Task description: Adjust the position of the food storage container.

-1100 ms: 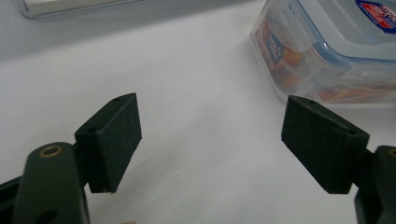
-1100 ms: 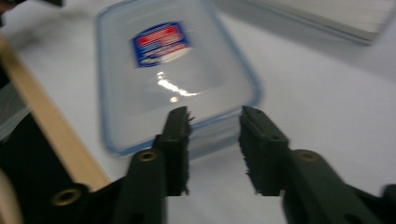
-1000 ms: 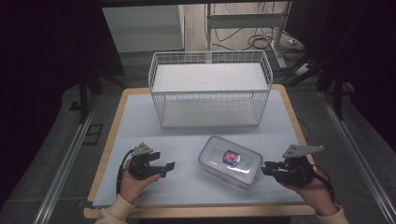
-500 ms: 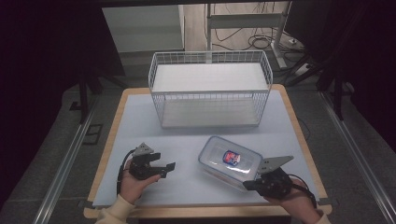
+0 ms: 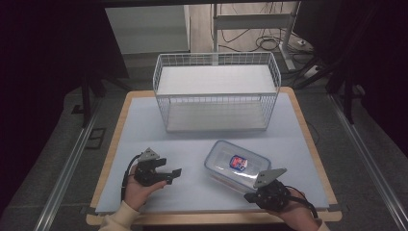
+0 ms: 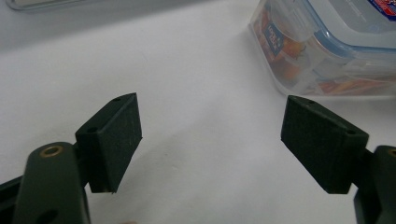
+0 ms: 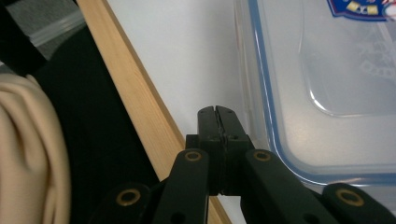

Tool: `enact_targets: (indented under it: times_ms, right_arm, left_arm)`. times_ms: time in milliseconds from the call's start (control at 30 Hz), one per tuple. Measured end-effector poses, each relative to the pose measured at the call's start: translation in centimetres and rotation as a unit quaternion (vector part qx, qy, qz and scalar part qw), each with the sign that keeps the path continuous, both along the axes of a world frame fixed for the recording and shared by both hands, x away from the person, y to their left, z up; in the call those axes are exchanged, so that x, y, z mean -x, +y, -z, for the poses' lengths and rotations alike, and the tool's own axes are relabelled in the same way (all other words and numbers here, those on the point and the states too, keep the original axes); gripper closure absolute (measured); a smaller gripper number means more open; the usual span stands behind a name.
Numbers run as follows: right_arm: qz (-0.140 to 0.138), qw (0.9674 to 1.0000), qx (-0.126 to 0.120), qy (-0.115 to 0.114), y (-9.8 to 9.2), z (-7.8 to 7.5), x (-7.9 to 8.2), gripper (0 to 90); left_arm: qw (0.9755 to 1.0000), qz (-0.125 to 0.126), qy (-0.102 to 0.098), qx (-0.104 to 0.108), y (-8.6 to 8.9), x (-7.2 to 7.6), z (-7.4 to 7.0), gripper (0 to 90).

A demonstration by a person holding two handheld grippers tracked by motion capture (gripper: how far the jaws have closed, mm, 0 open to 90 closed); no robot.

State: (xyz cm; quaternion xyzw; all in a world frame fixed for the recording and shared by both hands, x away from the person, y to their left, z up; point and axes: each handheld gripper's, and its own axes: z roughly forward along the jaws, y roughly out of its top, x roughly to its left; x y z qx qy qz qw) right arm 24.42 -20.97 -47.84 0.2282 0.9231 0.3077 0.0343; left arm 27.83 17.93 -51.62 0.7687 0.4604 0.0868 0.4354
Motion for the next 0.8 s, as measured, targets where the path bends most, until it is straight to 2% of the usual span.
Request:
enact_targets:
  times_ms: [67, 133, 233, 533, 800]
  right_arm:
    - [0.000, 1.0000, 0.005, 0.002, 0.1, 0.2, 0.0, 90.0]
    - [0.000, 0.9998, 0.018, -0.009, 0.2, 0.6, 0.0, 90.0]
    - [0.006, 0.9996, 0.024, -0.014, 0.2, 0.7, 0.0, 90.0]
    - [0.001, 0.9994, 0.025, -0.022, -0.1, 0.6, 0.0, 90.0]
    - [0.028, 0.9990, 0.023, -0.028, -1.4, 0.4, -0.8, 90.0]
  left_arm:
    - [1.0000, 0.002, 0.000, -0.001, 0.0, 0.0, 0.0, 20.3]
    - [1.0000, 0.003, 0.000, -0.002, 0.0, 0.0, 0.1, 20.3]
    - [1.0000, 0.004, 0.002, -0.002, -0.1, 0.0, 0.1, 20.3]
    - [1.0000, 0.005, 0.003, -0.004, -0.2, 0.0, 0.2, 20.4]
    - [1.0000, 0.006, 0.004, -0.005, -0.2, 0.0, 0.3, 20.4]
